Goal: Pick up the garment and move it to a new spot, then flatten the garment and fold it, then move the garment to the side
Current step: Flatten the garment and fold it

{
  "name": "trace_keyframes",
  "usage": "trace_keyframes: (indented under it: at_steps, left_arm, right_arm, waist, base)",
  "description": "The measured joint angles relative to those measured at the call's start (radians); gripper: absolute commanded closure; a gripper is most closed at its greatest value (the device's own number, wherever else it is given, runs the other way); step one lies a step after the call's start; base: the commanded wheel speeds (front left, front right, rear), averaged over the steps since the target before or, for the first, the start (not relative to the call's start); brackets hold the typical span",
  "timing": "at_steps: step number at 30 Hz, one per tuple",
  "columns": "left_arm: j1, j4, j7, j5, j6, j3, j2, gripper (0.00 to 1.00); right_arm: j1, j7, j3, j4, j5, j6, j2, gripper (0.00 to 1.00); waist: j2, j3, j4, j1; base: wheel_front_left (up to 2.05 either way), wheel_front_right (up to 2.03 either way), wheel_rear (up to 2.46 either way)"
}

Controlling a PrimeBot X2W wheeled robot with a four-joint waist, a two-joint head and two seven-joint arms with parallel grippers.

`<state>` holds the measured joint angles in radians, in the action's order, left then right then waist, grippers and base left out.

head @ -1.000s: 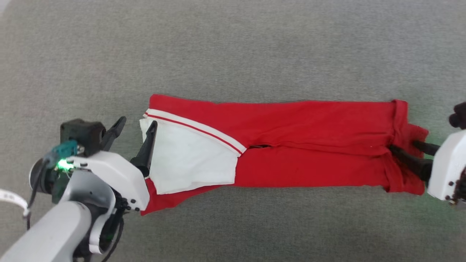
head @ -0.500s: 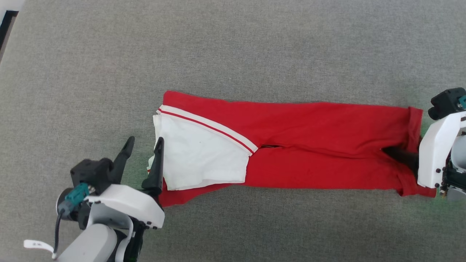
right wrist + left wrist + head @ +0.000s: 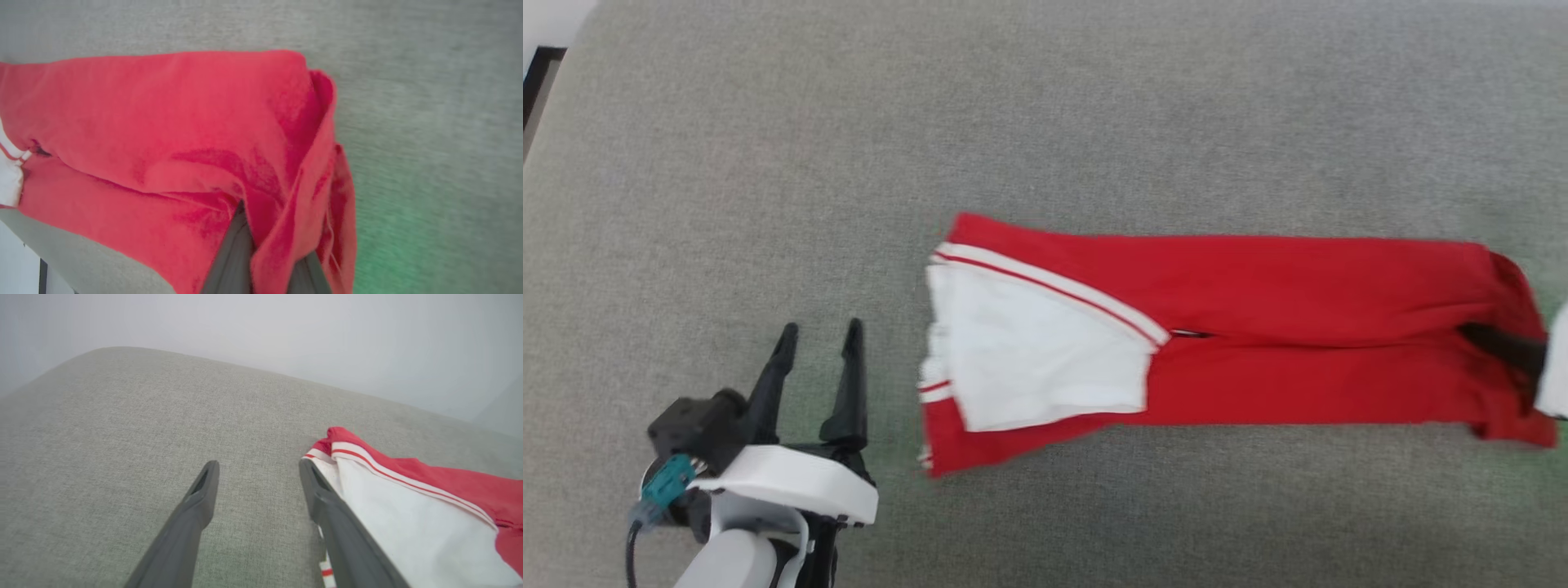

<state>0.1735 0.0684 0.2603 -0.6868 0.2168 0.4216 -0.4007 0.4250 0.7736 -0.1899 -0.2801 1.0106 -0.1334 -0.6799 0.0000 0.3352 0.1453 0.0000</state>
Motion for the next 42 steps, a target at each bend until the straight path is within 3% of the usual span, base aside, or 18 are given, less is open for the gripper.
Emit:
trace_keyframes:
  at_steps: [11, 16, 20, 28, 34, 42]
  left_arm:
    - [-0.086, 0.013, 0.001, 0.093, -0.097, -0.169, 0.115, 0.0]
    - [-0.103, 0.031, 0.001, 0.136, -0.14, -0.244, 0.157, 0.0]
    - [-0.119, 0.031, 0.001, 0.183, -0.175, -0.299, 0.189, 0.0]
    - [-0.15, 0.044, 0.001, 0.239, -0.239, -0.37, 0.254, 0.0]
    - [-0.152, 0.06, 0.001, 0.274, -0.27, -0.383, 0.284, 0.0]
    - [-0.138, 0.082, 0.001, 0.293, -0.298, -0.38, 0.314, 0.0]
  right_arm:
    - [-0.019, -0.075, 0.116, -0.164, -0.02, 0.002, -0.14, 1.0]
    - [0.014, -0.093, 0.121, -0.231, -0.035, 0.002, -0.157, 1.0]
    - [0.021, -0.093, 0.098, -0.198, -0.023, 0.002, -0.155, 1.0]
    - [-0.048, -0.088, 0.052, 0.061, 0.046, 0.002, -0.117, 1.0]
    - [-0.06, -0.077, -0.019, 0.222, 0.011, 0.002, -0.055, 1.0]
    - [0.012, -0.039, -0.136, 0.243, -0.083, 0.002, 0.094, 1.0]
  waist:
    - [0.0, -0.024, -0.026, 0.0]
    - [0.0, -0.031, -0.04, 0.0]
    - [0.0001, -0.043, -0.049, 0.0]
    - [0.0001, -0.074, -0.048, 0.0]
    - [0.0, -0.083, -0.015, 0.0]
    - [0.0, -0.089, 0.059, 0.0]
  base:
    - [0.0, 0.0, 0.0]
    - [0.0, 0.0, 0.0]
    - [0.0, 0.0, 0.0]
    - [0.0, 0.0, 0.0]
    - [0.0, 0.0, 0.0]
    - [0.0, 0.0, 0.0]
